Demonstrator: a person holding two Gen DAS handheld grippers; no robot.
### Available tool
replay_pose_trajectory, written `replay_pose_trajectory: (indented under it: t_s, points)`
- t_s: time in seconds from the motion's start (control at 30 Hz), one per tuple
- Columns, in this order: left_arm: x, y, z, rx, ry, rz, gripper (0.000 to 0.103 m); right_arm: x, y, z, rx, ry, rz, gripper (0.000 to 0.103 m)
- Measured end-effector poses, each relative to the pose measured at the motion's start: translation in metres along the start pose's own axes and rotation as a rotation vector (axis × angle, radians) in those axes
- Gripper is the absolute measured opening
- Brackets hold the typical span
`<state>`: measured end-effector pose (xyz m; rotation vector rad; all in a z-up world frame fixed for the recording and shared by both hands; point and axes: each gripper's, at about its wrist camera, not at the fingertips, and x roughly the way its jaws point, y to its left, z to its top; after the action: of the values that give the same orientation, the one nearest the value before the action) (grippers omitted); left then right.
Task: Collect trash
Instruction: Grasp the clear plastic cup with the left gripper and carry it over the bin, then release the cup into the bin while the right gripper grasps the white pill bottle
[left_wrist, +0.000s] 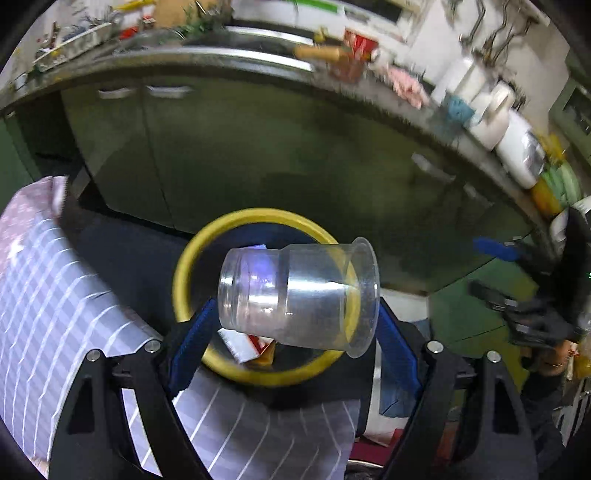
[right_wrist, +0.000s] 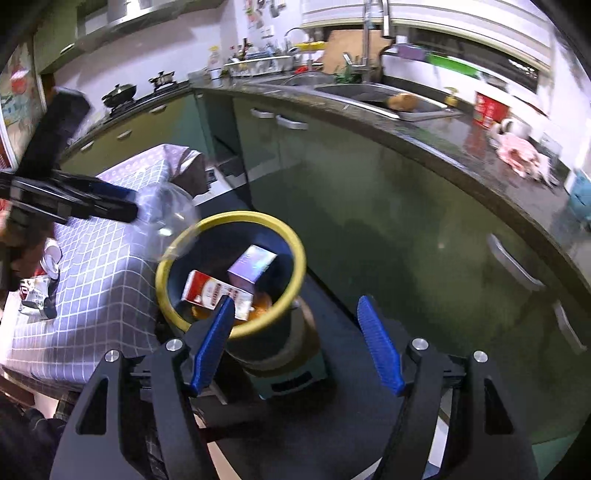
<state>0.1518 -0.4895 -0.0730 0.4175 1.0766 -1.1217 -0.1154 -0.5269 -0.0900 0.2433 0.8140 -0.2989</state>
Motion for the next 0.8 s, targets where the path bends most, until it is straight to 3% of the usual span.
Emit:
replay_pose_trajectory:
  t_s: [0.13,0.27,0.47,0.5,0.6,0.8]
  points:
    - [0.043,-0.002,0.008,-0.019,0.067,0.017,0.081,-0.012,-0.016,-0.013,0.029,-0.013,0.003,0.070]
    - [0.018,0.000,0.005,-0.052,0.018,-0.030,0.081,-0.011,-0.017,-0.018,0.023,-0.003,0.011,0.070]
    - [-0.113,0.015,-0.030,-0.070,-0.304,-0.014,0.087,0.004,0.018,-0.004,-0.024,0.003,0.061,0.070]
    - [-0.148,0.024,-0.048,-0.083,-0.389,0.014,0.087,0.006,0.027,-0.002,-0.037,0.006,0.072,0.070]
    - [-0.215,0.043,-0.088,-0.114,-0.538,0.138,0.090,0.014,0.065,0.006,-0.102,0.020,0.119,0.070]
    - [-0.323,0.100,-0.179,-0.218,-0.749,0.365,0.096,0.037,0.176,0.026,-0.268,0.045,0.254,0.070]
